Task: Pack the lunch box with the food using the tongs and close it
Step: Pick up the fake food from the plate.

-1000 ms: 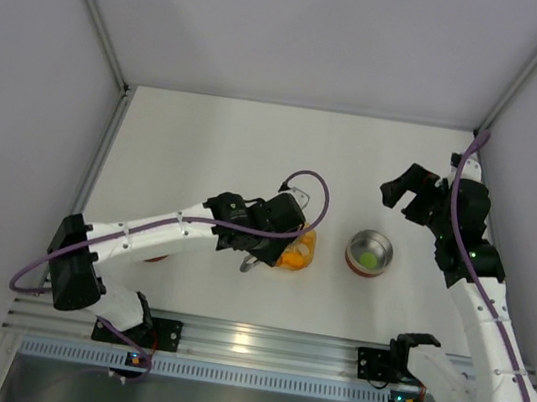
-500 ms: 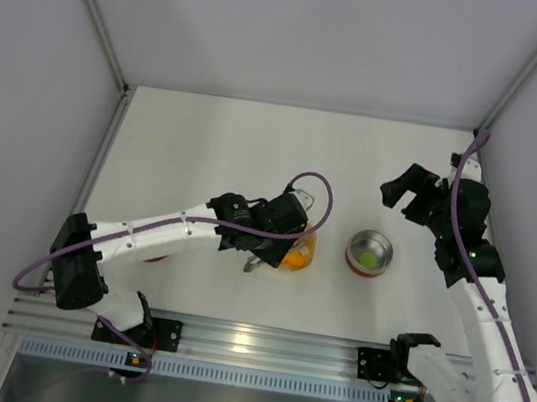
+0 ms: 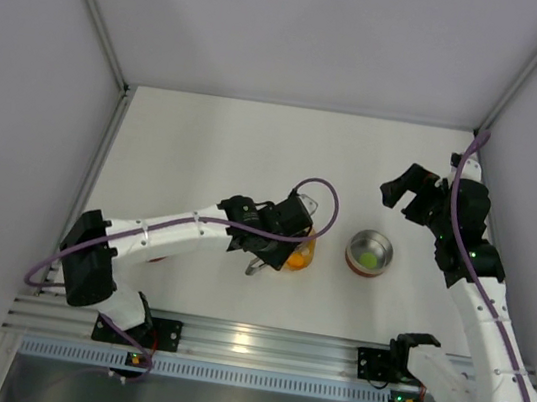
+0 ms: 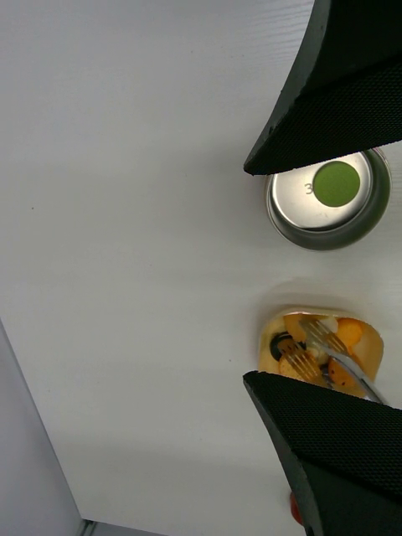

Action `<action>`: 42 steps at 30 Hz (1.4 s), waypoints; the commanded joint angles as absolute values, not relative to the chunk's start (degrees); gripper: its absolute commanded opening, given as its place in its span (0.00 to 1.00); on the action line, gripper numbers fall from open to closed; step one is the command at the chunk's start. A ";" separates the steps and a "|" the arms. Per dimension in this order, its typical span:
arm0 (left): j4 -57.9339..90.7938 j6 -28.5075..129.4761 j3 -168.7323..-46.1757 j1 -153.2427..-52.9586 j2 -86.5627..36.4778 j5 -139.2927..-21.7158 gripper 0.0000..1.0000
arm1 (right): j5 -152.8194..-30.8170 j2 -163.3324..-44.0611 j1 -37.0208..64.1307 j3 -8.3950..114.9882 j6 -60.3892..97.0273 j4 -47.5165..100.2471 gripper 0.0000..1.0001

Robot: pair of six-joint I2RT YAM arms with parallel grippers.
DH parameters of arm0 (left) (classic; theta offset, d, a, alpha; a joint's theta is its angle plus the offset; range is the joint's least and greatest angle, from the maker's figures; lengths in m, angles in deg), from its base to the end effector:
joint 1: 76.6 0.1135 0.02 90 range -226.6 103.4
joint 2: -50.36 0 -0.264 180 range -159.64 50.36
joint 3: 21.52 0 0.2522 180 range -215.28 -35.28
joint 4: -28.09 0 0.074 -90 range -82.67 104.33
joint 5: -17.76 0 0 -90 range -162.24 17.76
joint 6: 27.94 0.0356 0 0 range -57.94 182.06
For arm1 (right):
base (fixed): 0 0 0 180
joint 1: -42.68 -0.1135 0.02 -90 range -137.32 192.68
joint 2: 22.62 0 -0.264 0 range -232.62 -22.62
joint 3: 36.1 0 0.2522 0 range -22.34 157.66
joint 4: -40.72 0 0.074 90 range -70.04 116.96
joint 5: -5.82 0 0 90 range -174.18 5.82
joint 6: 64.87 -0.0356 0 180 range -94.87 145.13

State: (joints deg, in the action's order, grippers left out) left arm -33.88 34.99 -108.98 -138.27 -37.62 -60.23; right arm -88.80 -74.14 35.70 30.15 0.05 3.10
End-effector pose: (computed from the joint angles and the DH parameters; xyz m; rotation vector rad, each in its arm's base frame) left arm 0.1551 -0.2721 0.2785 0.7212 2.5443 -0.2537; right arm 0.1987 0.0272 0.3417 0.2611 1.9786 0.4428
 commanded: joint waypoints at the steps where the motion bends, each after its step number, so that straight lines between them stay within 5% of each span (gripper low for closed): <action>1: -30.94 35.78 -108.85 -138.56 -38.23 -60.11 0.48 | -89.19 -74.30 35.74 30.40 0.70 4.72 1.00; 7: -30.59 36.05 -109.11 -138.56 -38.76 -59.68 0.45 | -89.19 -74.47 35.74 30.48 0.79 4.90 0.99; 20: -33.84 35.96 -111.57 -138.56 -36.04 -57.66 0.21 | -89.54 -74.47 35.65 30.13 0.17 5.25 0.99; 32: -34.46 37.01 -119.39 -138.56 -34.18 -58.70 0.18 | -89.01 -74.21 35.74 30.57 0.17 4.73 0.99; 42: -26.55 37.46 -125.63 -138.56 -38.58 -71.00 0.18 | -88.40 -73.33 35.74 31.19 0.52 3.67 0.99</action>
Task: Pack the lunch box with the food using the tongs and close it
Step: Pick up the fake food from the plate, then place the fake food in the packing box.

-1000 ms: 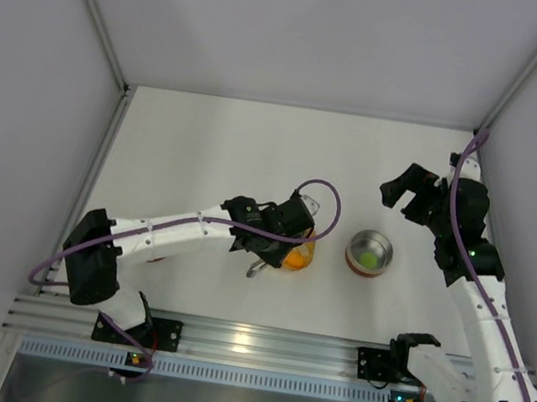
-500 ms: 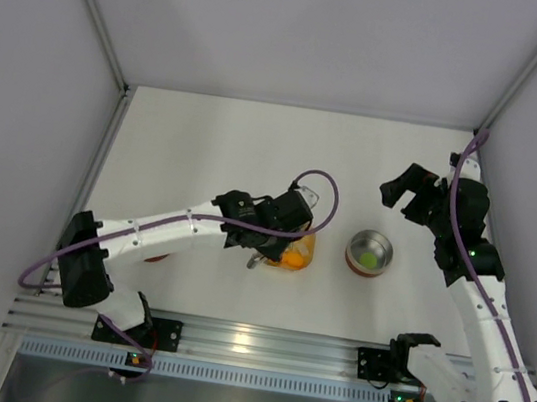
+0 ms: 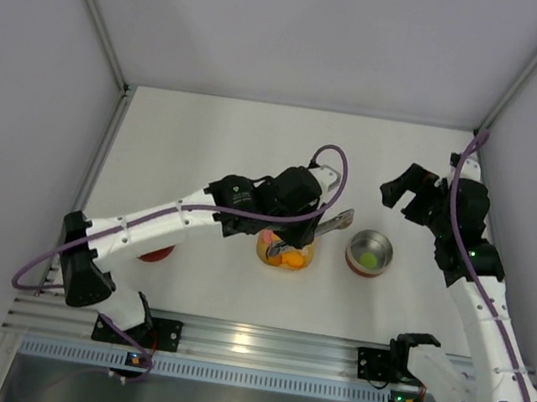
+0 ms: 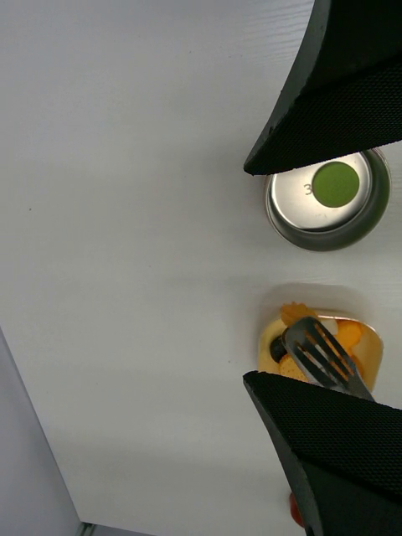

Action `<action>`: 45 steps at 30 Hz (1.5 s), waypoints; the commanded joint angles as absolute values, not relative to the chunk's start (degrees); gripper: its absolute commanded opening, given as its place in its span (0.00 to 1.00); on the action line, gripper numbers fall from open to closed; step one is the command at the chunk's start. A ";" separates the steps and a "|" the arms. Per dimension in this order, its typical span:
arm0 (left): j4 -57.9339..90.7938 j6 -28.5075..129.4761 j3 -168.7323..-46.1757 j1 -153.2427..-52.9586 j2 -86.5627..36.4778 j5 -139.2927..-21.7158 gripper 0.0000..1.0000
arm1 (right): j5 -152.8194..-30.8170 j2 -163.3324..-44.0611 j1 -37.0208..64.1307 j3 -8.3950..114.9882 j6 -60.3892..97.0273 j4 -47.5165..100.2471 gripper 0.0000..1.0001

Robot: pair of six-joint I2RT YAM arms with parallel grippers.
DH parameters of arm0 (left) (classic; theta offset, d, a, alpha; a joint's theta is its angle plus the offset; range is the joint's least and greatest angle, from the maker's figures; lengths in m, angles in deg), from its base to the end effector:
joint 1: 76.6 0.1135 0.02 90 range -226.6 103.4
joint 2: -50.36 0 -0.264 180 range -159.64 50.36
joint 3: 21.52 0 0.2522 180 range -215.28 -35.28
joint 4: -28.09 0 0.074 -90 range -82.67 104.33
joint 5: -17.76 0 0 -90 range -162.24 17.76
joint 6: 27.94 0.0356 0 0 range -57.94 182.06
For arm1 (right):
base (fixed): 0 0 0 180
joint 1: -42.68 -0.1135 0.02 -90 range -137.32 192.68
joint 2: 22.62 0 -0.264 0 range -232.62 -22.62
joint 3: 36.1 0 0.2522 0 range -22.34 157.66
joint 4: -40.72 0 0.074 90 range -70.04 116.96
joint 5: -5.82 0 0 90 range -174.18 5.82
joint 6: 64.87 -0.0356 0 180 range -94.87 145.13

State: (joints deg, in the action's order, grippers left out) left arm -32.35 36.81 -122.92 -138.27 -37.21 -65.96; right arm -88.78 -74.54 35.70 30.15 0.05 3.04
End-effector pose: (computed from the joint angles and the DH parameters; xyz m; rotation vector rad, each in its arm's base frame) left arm 0.1595 -0.2876 0.3581 0.7175 2.3528 -0.5750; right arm 0.2002 0.0274 0.3403 0.2628 1.9865 0.4410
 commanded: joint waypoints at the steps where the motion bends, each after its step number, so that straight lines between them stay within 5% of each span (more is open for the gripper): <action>1: -25.06 37.45 -125.72 -138.56 -38.93 -71.71 0.18 | -88.05 -73.15 35.74 31.36 0.61 3.23 1.00; 18: -20.66 37.37 -127.48 -138.56 -48.69 -79.01 0.20 | -86.11 -71.84 35.74 31.28 1.93 1.56 0.99; 33: -21.09 38.07 -126.96 -138.65 -47.37 -76.02 0.48 | -86.29 -72.27 35.65 31.80 2.02 1.56 0.99; 45: -28.89 35.71 -123.53 -138.65 -37.36 -60.50 0.50 | -86.55 -73.15 35.74 32.51 2.11 1.82 0.99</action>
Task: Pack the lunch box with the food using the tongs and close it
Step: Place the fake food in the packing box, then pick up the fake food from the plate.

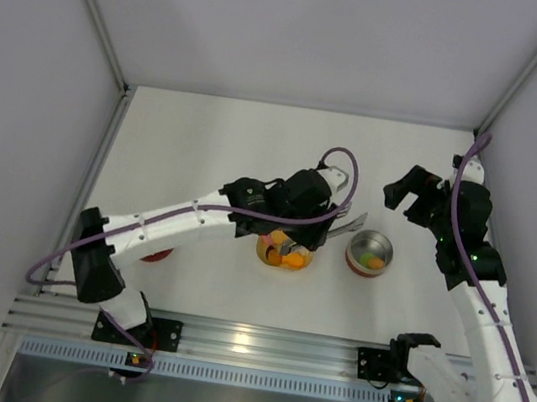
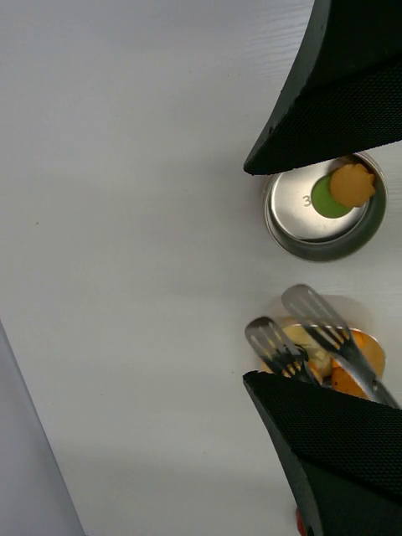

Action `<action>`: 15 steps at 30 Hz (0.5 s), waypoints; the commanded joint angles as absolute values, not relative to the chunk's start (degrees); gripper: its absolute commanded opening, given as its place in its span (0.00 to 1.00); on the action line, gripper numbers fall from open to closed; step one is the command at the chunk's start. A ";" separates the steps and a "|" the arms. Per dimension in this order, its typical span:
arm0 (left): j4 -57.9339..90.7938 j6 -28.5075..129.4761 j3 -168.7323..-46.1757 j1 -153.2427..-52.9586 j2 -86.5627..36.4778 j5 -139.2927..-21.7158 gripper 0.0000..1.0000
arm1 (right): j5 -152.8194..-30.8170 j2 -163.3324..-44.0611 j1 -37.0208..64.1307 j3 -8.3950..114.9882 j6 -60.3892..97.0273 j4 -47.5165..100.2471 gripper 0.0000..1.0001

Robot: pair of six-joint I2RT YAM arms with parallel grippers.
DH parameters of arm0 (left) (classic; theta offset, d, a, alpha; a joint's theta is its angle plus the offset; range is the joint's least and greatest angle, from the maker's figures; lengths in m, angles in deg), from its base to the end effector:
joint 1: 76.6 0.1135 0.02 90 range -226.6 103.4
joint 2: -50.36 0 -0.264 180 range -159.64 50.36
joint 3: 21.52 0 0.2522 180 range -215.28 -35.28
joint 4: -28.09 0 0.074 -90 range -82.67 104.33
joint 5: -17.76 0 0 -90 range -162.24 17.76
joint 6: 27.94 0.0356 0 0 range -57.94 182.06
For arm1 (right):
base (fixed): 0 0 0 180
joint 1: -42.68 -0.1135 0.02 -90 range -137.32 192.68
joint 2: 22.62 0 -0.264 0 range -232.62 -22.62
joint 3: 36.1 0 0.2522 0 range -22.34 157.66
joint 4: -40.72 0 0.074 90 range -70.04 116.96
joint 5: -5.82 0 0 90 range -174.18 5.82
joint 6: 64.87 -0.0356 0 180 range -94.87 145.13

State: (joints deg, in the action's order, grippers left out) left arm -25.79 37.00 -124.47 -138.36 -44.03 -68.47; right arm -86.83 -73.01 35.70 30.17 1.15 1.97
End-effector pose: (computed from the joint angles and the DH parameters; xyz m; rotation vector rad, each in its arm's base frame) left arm 0.1755 -0.3219 0.3364 0.7422 2.3432 -0.6353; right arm 0.1936 0.0254 0.3433 0.2640 1.9734 0.3969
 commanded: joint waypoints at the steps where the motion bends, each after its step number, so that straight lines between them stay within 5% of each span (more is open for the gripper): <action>1: -30.13 35.09 -122.40 -138.74 -35.70 -58.81 0.50 | -86.64 -73.33 35.74 32.51 2.02 1.91 1.00; 15: -40.69 27.09 -109.47 -138.65 -28.12 -48.87 0.54 | -88.66 -74.65 35.74 30.75 0.70 3.93 0.99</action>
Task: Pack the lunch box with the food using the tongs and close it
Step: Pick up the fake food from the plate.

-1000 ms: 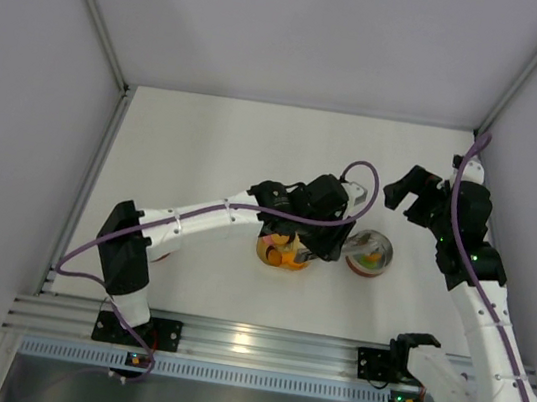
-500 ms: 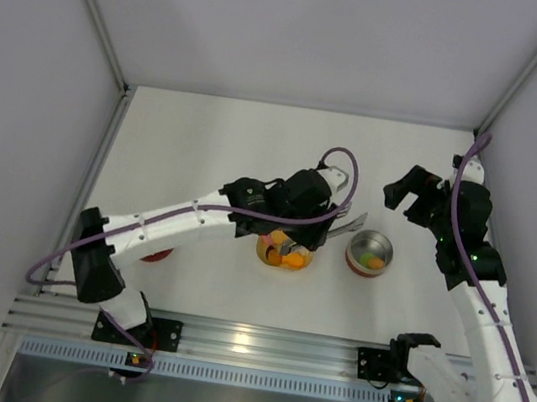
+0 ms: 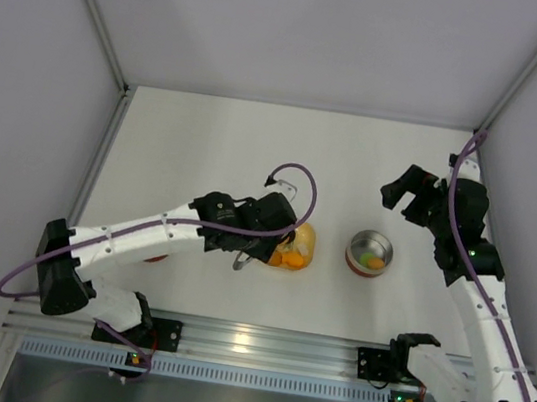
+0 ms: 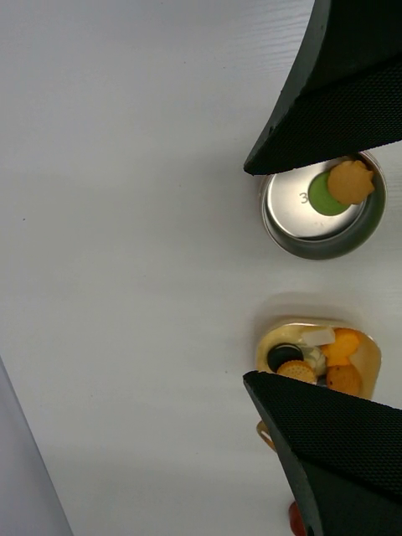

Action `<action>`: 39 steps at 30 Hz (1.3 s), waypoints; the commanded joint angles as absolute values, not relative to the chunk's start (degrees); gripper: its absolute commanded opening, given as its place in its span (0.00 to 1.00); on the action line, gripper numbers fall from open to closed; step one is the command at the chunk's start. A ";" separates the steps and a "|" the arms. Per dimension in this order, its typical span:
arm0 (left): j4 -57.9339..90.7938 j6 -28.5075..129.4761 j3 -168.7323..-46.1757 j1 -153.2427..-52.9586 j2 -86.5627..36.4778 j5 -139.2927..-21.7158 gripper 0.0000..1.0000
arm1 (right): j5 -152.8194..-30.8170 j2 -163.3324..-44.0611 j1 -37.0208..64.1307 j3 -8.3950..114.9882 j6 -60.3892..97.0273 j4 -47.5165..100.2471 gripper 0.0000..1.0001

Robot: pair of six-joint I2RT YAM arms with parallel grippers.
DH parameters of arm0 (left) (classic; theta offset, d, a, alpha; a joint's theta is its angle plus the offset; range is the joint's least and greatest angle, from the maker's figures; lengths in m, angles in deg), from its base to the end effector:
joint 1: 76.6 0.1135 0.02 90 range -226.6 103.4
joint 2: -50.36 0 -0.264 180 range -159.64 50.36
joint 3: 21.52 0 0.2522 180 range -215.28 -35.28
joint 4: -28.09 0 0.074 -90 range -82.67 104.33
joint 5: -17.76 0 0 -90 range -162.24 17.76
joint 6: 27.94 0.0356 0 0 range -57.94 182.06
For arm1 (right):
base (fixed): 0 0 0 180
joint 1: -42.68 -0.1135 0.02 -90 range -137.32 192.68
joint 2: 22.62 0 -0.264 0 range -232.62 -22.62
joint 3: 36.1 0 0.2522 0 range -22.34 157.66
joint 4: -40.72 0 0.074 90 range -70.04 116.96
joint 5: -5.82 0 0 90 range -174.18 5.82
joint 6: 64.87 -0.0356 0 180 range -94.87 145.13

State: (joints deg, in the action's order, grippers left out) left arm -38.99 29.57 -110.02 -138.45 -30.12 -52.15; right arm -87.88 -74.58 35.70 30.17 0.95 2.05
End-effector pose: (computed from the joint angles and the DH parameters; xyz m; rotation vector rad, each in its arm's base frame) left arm 0.1435 -0.2423 0.3169 0.5184 2.4659 -0.2078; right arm 0.1997 0.0268 0.3386 0.2603 2.0021 0.4125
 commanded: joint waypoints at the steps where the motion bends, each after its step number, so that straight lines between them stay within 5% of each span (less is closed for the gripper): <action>1: -40.78 26.91 -109.12 -138.65 -28.04 -48.60 0.54 | -88.66 -74.65 35.74 30.66 0.70 3.93 0.99; 39: -35.42 29.02 -104.90 -138.65 -33.66 -53.96 0.54 | -88.48 -73.86 35.74 29.26 0.88 4.02 0.99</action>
State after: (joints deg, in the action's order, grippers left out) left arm -37.90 28.20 -105.28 -138.47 -33.32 -53.59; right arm -88.36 -74.76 35.70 29.39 0.91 2.10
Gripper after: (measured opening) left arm 0.543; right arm 0.993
